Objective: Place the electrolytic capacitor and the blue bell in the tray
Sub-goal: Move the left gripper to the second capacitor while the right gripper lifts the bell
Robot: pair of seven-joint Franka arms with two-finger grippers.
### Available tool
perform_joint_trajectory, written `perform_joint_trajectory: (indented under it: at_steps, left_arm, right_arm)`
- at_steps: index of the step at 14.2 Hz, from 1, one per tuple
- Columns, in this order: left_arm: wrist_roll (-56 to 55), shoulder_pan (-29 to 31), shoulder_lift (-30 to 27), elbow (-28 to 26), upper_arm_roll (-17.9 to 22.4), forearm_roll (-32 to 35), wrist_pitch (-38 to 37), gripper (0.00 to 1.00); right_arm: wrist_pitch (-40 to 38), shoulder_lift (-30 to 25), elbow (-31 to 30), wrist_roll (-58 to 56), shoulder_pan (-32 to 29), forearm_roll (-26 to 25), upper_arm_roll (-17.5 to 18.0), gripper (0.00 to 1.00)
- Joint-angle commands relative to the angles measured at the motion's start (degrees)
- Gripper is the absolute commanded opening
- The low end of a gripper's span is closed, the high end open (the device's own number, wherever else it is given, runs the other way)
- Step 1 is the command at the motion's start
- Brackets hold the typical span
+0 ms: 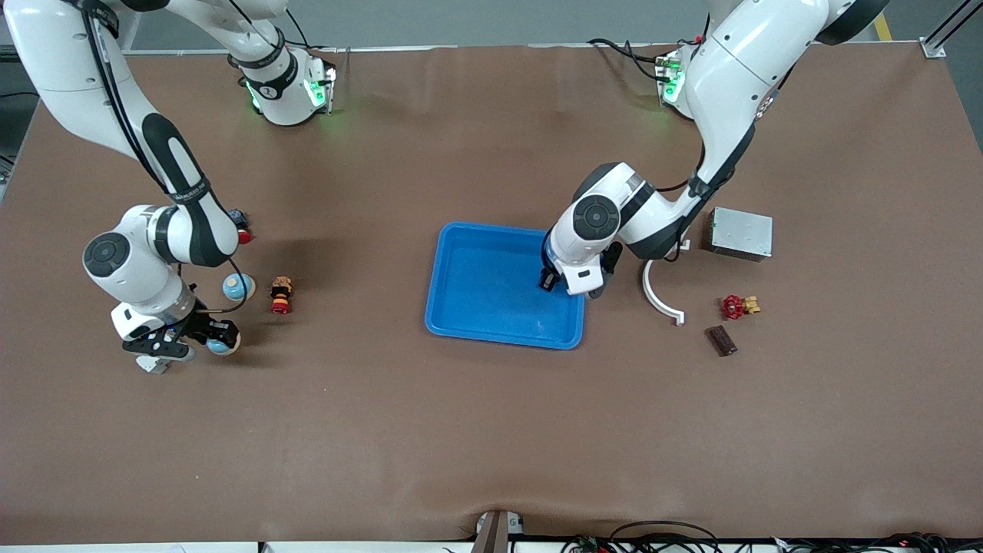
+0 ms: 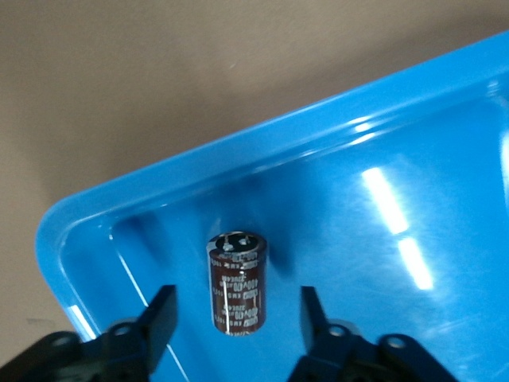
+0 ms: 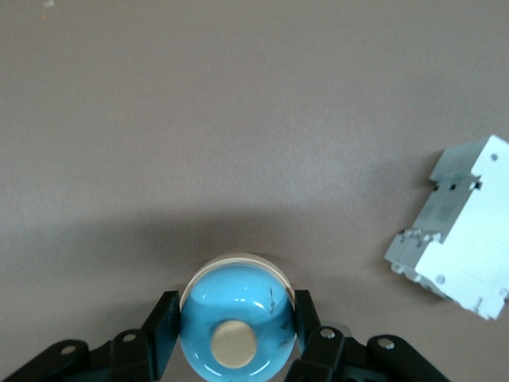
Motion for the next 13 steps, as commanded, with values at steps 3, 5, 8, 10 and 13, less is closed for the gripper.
perform_joint_trajectory:
  at_steps: [3, 5, 8, 10, 13]
  left_arm:
    - [-0.88, 2.37, -5.58, 3.67, 0.31, 1.38, -6.56, 1.0]
    - [0.17, 4.03, -6.9, 6.39, 0.4, 1.38, -10.68, 1.0]
    - [7.97, 8.42, -9.62, 7.37, 0.31, 1.38, -14.48, 1.0]
    - [14.38, 11.85, -10.5, 7.28, 0.31, 1.38, -17.1, 1.0]
    - [25.45, 18.17, -10.95, 6.67, 0.31, 1.38, -19.05, 1.0]
  right_arm:
    - [-22.27, -7.95, 5.0, 0.14, -0.23, 0.27, 1.0, 0.0]
    - [-29.06, -12.25, 5.72, 1.8, 1.52, 0.71, 1.09, 0.0]
    - [-37.08, -15.95, 8.0, 12.32, 7.49, 0.71, 1.09, 0.0]
    - [-38.49, -17.89, 8.26, 19.79, 11.71, 0.71, 1.09, 0.0]
    - [-38.23, -18.78, 8.0, 33.05, 18.2, 2.55, 1.09, 0.0]
